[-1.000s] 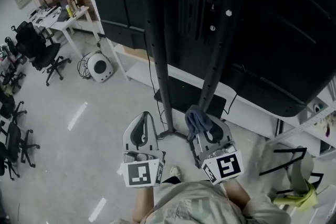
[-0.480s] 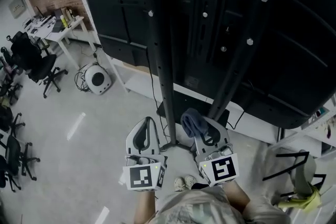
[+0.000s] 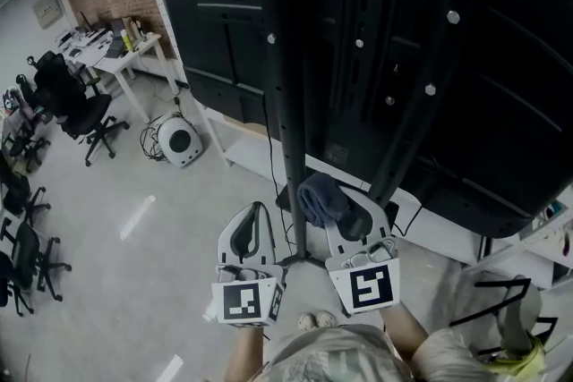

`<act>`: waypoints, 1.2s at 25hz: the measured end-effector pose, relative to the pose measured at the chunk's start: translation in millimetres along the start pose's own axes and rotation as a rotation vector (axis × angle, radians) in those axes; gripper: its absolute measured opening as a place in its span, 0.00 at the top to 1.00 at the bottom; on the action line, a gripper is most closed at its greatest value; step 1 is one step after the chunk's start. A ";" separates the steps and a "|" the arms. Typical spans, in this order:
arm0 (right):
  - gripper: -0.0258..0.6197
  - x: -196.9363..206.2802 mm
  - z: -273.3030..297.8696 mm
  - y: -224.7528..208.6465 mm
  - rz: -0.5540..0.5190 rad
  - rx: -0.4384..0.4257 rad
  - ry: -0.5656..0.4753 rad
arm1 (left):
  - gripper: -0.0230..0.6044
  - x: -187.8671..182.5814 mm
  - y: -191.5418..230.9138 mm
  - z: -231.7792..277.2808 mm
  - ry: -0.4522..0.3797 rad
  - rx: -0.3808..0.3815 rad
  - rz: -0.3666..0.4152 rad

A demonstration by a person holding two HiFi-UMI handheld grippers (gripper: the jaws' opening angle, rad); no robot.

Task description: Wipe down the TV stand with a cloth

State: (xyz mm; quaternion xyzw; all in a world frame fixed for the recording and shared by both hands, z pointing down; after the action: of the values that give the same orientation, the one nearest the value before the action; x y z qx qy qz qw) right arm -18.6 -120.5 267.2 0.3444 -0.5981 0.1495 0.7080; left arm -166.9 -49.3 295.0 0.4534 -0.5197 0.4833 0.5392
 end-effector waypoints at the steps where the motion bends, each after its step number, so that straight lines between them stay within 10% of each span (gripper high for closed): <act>1: 0.87 -14.8 4.4 -1.7 -0.049 0.012 -0.002 | 0.94 -2.1 2.9 -1.4 -0.003 -0.009 0.003; 15: 0.87 -261.9 76.7 -56.3 -0.773 0.633 -0.143 | 0.94 -9.9 18.5 -27.9 -0.026 -0.107 0.010; 30: 0.87 -262.6 141.9 -57.1 -1.030 0.729 0.030 | 0.94 -0.5 22.4 -34.0 -0.028 -0.109 -0.073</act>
State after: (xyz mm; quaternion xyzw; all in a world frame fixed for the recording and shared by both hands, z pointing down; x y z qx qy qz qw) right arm -151.5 -203.5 6.7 0.8053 -0.2563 -0.0115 0.5345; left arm -185.0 -12.9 292.5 0.4487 -0.5358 0.4279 0.5731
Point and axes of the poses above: the fingertips, and each gripper's own axes: z forward along the fingers, y to its left, x out of its underside, the point moved 6 cm from there along -z, backward along the fingers, and after that the axes turned 11 degrees about y, right-handed, at the moved point
